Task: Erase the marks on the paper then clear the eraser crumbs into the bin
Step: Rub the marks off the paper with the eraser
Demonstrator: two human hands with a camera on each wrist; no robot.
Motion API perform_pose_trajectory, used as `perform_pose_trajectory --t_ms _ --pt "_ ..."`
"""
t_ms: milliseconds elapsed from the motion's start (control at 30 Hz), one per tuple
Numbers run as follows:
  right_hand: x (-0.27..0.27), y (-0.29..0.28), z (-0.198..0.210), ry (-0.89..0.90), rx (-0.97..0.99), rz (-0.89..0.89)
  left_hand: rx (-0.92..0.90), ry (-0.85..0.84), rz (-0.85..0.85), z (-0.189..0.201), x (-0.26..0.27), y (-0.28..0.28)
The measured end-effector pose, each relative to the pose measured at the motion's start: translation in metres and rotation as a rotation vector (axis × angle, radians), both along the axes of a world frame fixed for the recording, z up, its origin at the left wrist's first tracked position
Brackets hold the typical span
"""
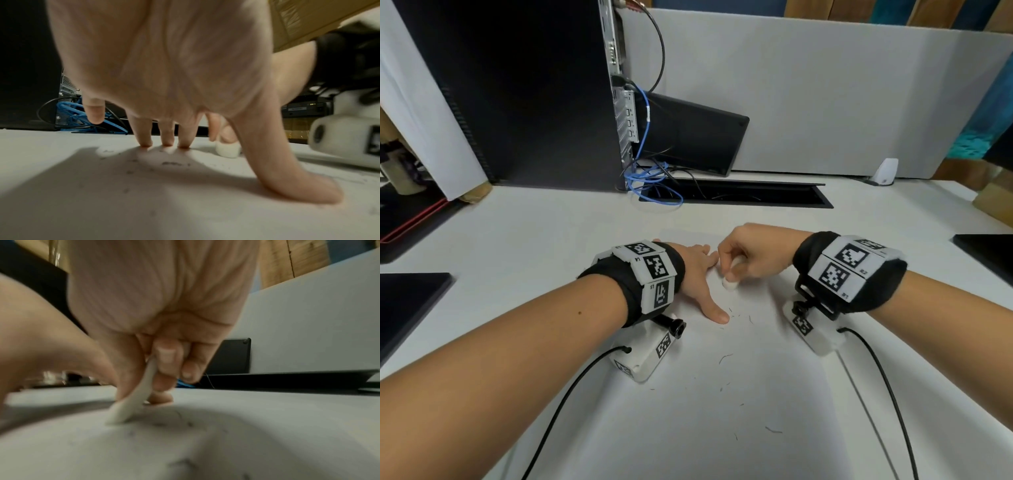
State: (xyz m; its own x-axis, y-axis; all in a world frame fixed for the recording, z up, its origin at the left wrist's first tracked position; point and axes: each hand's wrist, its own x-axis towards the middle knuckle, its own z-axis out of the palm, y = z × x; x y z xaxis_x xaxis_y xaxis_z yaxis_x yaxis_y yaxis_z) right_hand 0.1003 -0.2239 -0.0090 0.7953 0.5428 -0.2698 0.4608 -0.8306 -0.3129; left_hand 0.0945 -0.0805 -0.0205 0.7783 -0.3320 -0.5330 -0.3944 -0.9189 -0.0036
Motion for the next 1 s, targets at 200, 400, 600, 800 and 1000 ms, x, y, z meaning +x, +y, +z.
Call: perform_pose_trajectory --t_ms 200,400,600,800,1000 --pt "-0.006 -0.003 -0.005 0.003 0.059 -0.045 0.000 -0.015 -0.003 -0.001 0.001 0.001" --pt "0.000 -0.004 -0.005 0.022 0.089 -0.117 0.019 -0.014 0.003 0.002 -0.003 0.000" --pt "-0.012 -0.007 -0.006 0.244 0.135 -0.079 0.021 -0.013 0.011 0.002 -0.004 0.000" --pt "-0.001 0.003 -0.006 -0.108 0.120 -0.102 0.009 -0.011 0.005 0.002 -0.004 0.000" --pt "-0.011 -0.007 -0.007 0.207 0.139 -0.057 0.024 -0.019 -0.003 0.001 -0.004 0.000"
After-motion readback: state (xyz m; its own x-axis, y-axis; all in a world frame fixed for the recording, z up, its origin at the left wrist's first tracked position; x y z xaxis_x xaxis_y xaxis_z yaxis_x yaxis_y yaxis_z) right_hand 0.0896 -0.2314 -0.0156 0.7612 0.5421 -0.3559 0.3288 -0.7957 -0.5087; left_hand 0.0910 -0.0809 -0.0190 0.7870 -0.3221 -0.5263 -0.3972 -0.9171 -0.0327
